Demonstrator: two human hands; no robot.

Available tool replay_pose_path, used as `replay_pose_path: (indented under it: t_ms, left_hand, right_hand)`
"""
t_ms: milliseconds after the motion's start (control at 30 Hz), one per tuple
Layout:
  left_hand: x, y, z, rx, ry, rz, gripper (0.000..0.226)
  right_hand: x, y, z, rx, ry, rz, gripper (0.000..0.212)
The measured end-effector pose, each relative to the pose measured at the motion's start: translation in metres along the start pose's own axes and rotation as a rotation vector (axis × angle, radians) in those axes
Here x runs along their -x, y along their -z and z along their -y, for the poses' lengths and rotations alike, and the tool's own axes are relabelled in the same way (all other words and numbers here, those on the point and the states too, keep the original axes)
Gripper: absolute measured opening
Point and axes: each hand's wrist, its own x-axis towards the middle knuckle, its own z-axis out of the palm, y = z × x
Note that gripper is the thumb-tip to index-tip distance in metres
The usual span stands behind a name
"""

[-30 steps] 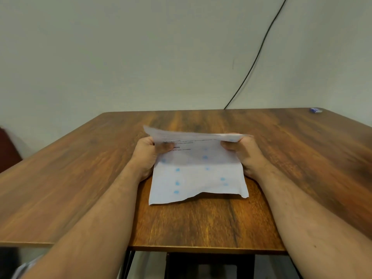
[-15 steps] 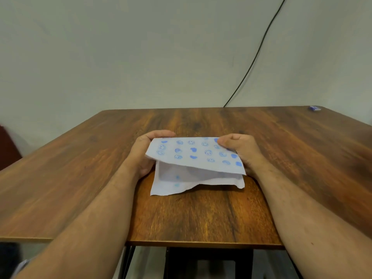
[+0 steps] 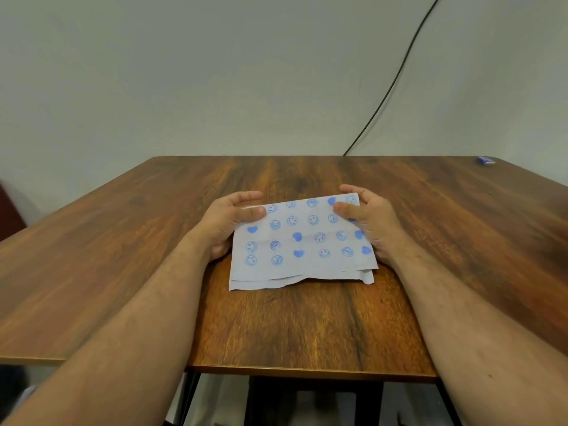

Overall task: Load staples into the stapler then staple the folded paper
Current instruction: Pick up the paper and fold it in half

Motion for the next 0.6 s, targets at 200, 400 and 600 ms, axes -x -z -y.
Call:
replay_pose_path:
  t_ms: [200, 400, 600]
  left_hand:
    - [0.001, -0.003, -0.002, 0.057, -0.058, -0.035, 0.046]
    - [0.002, -0.003, 0.0, -0.205, -0.219, -0.2, 0.025]
    - [0.011, -0.024, 0.002, -1.094, -0.603, -0.352, 0.025]
  right_hand:
    - [0.004, -0.003, 0.0, -0.085, -0.075, 0.075, 0.009]
    - [0.002, -0.001, -0.002, -0.016, -0.061, 0.046, 0.008]
    - [0.0, -0.002, -0.002, 0.094, -0.051, 0.056, 0.006]
